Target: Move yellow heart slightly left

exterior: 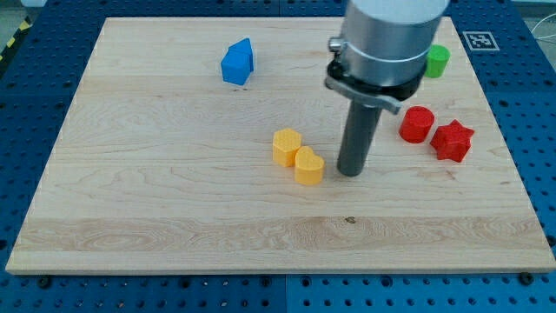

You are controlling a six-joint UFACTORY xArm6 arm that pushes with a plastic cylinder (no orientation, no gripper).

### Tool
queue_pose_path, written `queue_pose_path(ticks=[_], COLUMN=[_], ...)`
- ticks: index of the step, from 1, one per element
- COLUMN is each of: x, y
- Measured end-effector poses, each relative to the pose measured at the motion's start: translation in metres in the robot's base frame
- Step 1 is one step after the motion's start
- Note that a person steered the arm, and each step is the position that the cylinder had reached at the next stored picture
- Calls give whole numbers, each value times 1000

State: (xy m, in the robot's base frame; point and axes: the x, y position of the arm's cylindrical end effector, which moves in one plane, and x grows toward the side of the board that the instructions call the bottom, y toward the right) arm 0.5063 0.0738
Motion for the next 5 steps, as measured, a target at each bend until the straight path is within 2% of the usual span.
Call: queue_pose_path(ticks=[4, 5], x=[-22, -35], y=[-118, -103])
